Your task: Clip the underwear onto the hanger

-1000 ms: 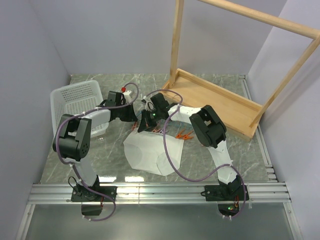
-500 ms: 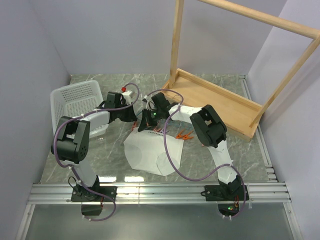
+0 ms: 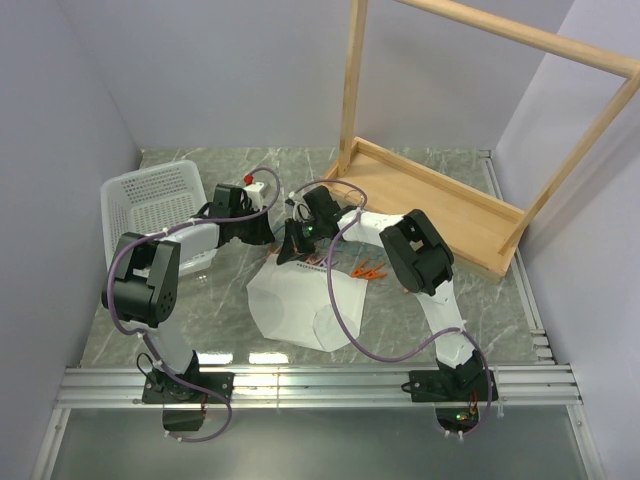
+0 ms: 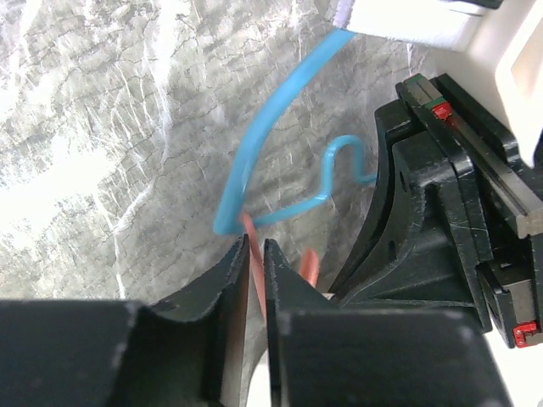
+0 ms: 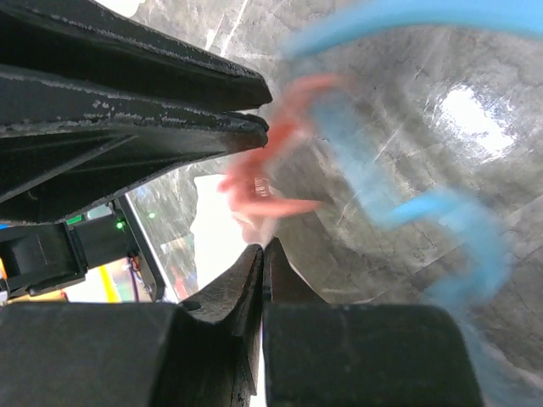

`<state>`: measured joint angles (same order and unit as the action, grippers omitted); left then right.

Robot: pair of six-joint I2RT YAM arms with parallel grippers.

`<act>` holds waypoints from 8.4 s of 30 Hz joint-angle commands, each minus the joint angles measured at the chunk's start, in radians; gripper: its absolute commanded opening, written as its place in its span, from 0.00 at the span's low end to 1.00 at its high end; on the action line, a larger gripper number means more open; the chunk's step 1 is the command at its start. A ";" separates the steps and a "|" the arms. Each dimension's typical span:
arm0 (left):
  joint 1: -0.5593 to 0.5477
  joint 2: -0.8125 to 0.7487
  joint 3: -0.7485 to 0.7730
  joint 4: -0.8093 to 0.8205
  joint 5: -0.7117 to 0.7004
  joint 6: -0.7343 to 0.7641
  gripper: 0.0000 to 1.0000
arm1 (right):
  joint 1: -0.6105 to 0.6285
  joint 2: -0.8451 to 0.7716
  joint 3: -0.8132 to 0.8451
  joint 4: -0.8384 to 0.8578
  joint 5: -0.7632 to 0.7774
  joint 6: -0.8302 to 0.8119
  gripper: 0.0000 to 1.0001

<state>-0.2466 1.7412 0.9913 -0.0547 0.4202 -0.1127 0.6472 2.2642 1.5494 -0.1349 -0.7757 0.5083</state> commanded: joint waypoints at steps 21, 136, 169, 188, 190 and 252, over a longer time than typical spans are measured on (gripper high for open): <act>0.046 -0.101 0.037 -0.008 0.074 -0.019 0.39 | -0.008 -0.051 -0.008 -0.006 0.032 -0.044 0.22; 0.072 -0.350 -0.045 -0.103 0.488 0.007 0.60 | -0.100 -0.430 -0.232 -0.586 0.052 -2.292 0.68; 0.084 -0.313 -0.052 -0.116 0.508 0.047 0.60 | -0.069 -0.230 -0.060 -0.672 0.256 -2.213 0.58; 0.093 -0.305 -0.057 -0.120 0.512 0.064 0.60 | -0.029 -0.172 0.011 -0.721 0.309 -2.153 0.61; 0.093 -0.305 -0.057 -0.122 0.512 0.065 0.60 | -0.027 -0.166 0.021 -0.727 0.312 -2.148 0.61; -0.749 -0.352 -0.300 0.145 -0.124 0.561 0.56 | -0.021 -0.104 0.175 -0.856 0.334 -2.047 0.00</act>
<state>-0.9928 1.3552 0.6281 0.0166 0.3489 0.5007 0.6235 2.1628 1.6993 -0.9592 -0.4335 -1.5417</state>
